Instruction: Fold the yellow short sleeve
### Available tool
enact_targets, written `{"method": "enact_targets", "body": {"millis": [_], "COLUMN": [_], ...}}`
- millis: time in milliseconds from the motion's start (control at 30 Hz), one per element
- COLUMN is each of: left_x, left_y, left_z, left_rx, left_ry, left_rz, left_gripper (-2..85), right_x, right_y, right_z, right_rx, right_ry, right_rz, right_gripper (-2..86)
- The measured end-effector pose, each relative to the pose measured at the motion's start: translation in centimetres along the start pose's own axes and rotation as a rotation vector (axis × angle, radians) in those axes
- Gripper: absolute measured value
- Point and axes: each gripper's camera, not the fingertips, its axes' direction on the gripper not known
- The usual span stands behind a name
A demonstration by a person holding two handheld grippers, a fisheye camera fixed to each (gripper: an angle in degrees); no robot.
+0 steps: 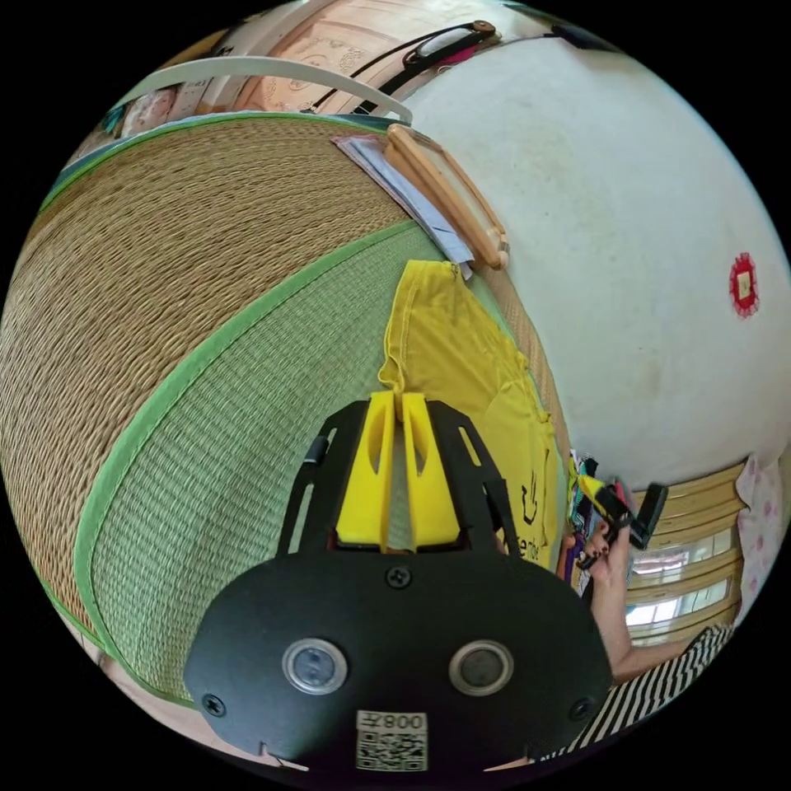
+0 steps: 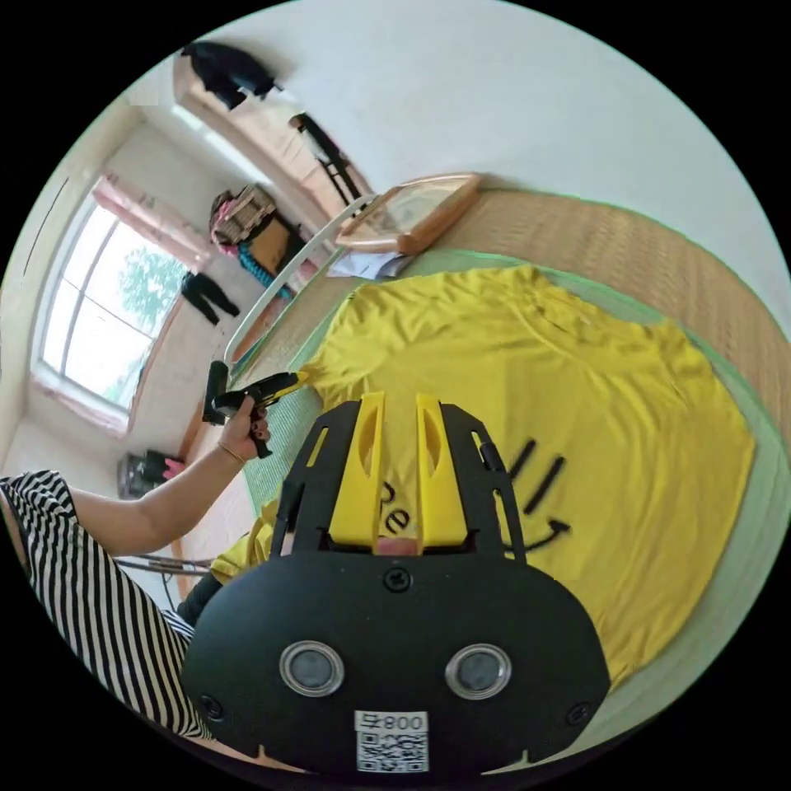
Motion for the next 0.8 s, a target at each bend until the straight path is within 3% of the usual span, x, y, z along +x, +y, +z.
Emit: {"method": "enact_targets", "body": {"millis": [167,333,600,800], "left_x": [-2.4,-5.0,-7.8,-9.4], "left_y": [0.7,1.3,0.7,0.0], "left_z": [1.4,4.2,7.5,8.9], "left_rx": [0.003,-0.049,-0.09,-0.083], "left_ry": [0.038,0.046,0.032,0.02], "left_rz": [0.131,0.224,0.327,0.353], "left_gripper": [1.7,1.6,1.6,1.5], "right_x": [-12.2,-22.1,-25.8,-25.2], "right_y": [-13.4,-22.9,-28.5,-31.4], "right_z": [8.3,18.7,26.7,25.4], "right_rx": [-0.134,-0.282,-0.416,-0.401], "right_ry": [0.067,0.267,0.49,0.465], "right_rz": [-0.267,-0.437,-0.512,-0.511], "right_gripper": [7.9,7.8,7.5,2.9]}}
